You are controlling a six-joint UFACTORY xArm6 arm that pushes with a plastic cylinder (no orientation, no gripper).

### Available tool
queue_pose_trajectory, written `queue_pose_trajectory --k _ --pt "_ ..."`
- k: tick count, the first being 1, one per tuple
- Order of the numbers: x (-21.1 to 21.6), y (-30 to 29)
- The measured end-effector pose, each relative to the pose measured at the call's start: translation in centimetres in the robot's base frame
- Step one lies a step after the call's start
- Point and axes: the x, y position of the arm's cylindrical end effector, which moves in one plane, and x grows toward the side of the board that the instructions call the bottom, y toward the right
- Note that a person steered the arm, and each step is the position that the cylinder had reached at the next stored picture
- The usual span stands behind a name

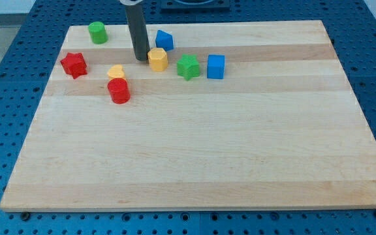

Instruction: Place the yellow hexagon on top of the green star

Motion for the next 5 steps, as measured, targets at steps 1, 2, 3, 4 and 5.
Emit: queue_pose_trajectory --k 1,2,3,4,5 --pt "0.7 -0.3" --pt "2.0 0.2" --pt "1.9 4.3" --pt "0.0 9.6" --pt "-1.1 12.4"
